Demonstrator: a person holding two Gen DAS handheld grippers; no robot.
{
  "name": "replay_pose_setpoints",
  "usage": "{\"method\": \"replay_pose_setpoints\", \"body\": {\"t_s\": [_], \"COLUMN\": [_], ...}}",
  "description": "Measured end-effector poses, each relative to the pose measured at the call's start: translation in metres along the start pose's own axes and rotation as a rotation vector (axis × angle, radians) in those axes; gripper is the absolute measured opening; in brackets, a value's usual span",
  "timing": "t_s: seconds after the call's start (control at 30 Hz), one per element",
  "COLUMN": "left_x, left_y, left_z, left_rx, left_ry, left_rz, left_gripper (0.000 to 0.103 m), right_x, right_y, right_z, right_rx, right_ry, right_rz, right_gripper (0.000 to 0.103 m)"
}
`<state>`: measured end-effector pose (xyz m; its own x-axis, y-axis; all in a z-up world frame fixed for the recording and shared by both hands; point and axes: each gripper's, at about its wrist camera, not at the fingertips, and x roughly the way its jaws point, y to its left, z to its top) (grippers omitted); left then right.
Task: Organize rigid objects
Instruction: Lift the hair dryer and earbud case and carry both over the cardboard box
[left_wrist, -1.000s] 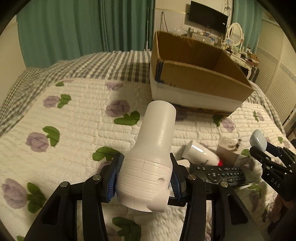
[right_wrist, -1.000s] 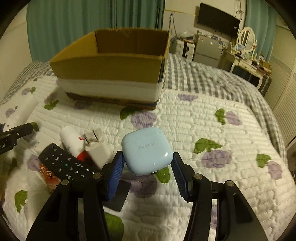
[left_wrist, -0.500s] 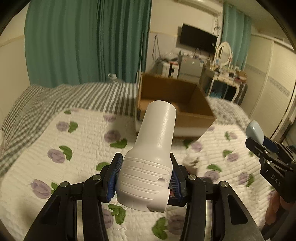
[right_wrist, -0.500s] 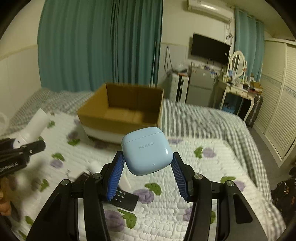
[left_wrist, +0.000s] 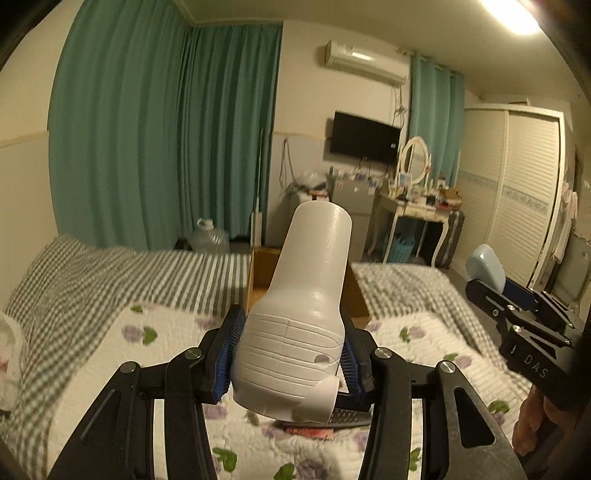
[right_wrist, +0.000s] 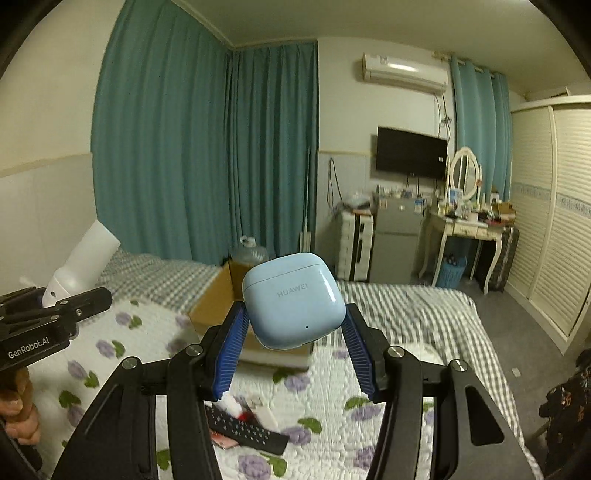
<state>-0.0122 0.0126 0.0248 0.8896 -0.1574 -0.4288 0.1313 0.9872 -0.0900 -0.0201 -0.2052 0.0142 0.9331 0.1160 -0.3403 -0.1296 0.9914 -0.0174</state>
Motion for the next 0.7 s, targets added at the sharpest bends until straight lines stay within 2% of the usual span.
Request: {"method": "replay_pose_setpoints", "body": {"t_s": [0.33, 0.5, 0.7], "left_x": [0.004, 0.017, 0.051], "left_y": [0.001, 0.006, 0.016], "left_z": [0.037, 0.054, 0.067], "left_rx": [0.022, 0.009, -0.013], "left_ry": [-0.095, -0.12, -0.11], "left_rz": [-0.011, -0.011, -0.025], "left_gripper": [0.049, 0.049, 0.049], "right_x": [-0.006, 0.008, 0.038], "right_y": [0.01, 0.014, 0.012], "right_z": [0.037, 0.057, 0.076], "right_rx": [-0.022, -0.043, -0.053], "right_ry": [-0.096, -0.132, -0.153], "right_rz": [0.014, 0.024, 0.044], "right_gripper": [0.052, 0.052, 0.052]}}
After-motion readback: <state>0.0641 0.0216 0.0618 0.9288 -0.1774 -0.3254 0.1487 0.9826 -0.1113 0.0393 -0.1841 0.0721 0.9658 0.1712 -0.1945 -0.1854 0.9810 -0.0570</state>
